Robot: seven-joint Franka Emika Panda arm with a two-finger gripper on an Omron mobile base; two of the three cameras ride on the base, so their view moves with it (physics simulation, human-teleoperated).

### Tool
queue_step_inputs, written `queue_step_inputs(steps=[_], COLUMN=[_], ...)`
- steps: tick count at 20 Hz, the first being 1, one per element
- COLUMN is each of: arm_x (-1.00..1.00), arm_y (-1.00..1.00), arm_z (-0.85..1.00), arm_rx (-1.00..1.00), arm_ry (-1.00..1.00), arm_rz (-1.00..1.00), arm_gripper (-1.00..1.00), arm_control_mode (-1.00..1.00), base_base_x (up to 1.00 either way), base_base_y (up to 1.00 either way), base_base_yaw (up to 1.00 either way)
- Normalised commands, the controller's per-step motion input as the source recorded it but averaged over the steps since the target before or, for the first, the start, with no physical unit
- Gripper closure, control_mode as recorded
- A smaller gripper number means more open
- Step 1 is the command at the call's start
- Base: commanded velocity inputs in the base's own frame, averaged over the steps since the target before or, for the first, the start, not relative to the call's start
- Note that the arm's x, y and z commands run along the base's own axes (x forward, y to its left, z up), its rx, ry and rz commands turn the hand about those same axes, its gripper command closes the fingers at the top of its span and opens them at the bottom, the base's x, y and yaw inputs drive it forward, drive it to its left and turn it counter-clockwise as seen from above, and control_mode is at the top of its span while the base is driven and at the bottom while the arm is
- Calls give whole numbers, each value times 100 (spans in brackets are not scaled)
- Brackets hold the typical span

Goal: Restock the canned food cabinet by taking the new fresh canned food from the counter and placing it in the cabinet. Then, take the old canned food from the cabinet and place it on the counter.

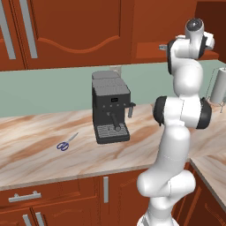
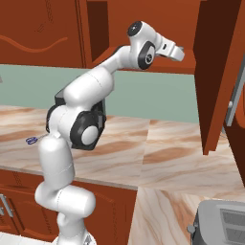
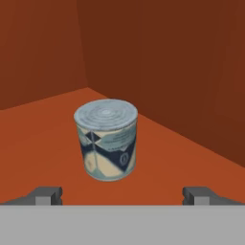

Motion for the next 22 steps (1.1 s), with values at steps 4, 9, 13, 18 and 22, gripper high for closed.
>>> queue_step_inputs(steps=[4,9,13,18,22], arm_x=[26,24,20,15,13], arm_y=[-9,-8,-13,-15,-26], arm_z=[0,-3,-9,-14,-15], arm_rx=[0,0,0,0,0], arm_ry=[0,1,0,0,0], arm_rz=[0,0,0,0,0], arm_gripper=[-100,-100,-100,100,100], arm_control_mode=[-100,-100,-100,-100,-100], base_base_x=[0,0,0,0,0], base_base_y=[0,0,0,0,0], base_base_yaw=[0,0,0,0,0])
